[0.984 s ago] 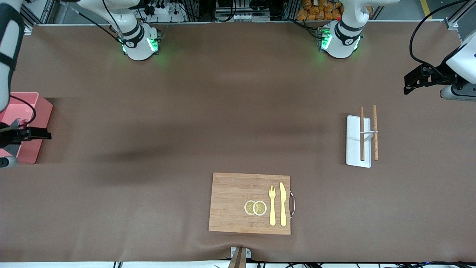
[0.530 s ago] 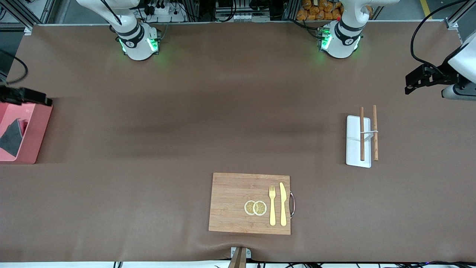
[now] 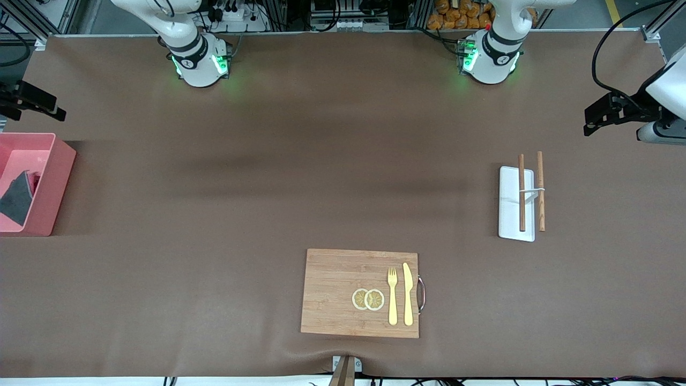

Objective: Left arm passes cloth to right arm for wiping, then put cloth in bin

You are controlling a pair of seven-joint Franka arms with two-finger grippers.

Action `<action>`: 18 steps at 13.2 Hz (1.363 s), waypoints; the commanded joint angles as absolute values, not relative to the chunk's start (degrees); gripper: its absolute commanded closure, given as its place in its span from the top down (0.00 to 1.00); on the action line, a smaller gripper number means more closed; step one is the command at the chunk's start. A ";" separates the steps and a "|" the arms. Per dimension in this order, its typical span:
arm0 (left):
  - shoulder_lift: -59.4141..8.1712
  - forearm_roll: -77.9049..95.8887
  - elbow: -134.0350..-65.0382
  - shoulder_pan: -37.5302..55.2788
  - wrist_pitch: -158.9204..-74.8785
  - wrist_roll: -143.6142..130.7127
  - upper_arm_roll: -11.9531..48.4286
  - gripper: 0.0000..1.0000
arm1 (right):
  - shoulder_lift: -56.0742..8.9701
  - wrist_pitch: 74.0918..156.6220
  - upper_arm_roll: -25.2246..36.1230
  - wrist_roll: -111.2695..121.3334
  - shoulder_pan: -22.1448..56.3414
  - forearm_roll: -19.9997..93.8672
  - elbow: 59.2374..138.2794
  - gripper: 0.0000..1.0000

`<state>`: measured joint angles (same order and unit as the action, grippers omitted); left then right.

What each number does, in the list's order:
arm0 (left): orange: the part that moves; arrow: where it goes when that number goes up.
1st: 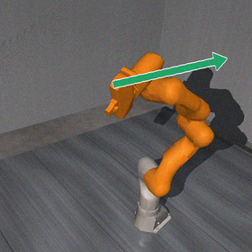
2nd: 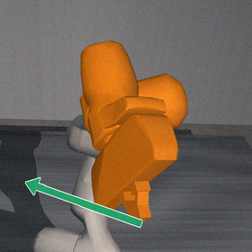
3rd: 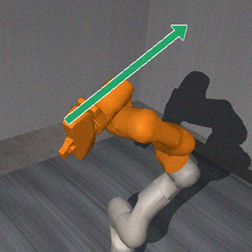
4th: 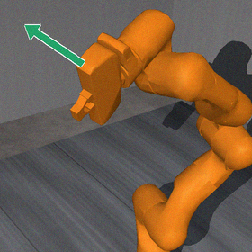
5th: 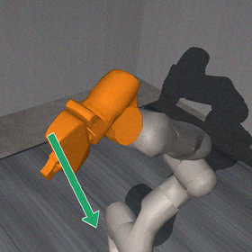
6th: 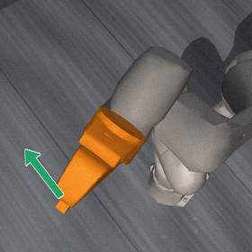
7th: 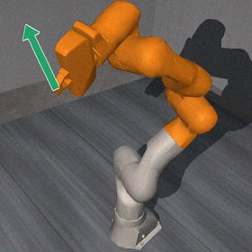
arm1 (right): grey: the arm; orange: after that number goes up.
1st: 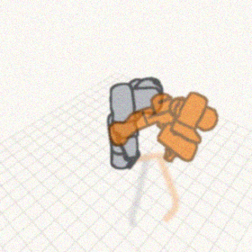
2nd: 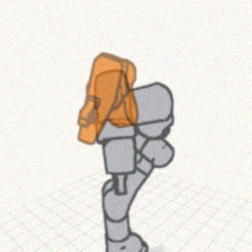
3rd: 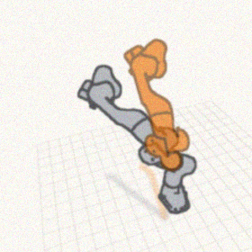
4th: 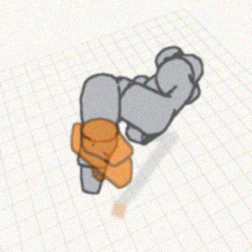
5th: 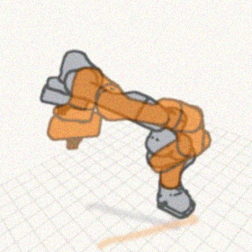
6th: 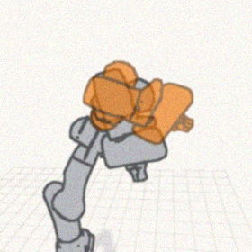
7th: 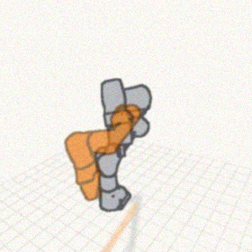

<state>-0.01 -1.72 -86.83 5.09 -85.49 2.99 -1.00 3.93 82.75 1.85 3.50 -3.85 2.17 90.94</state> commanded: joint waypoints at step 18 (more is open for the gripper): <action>0.18 -2.99 -85.96 5.01 -85.25 3.78 -0.70 1.00 | 1.76 88.95 -1.49 2.46 -4.92 -0.18 89.21 1.00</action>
<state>-0.01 -1.72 -86.79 5.09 -85.49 2.99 -0.97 2.55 89.40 -0.84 2.62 -3.89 0.37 90.55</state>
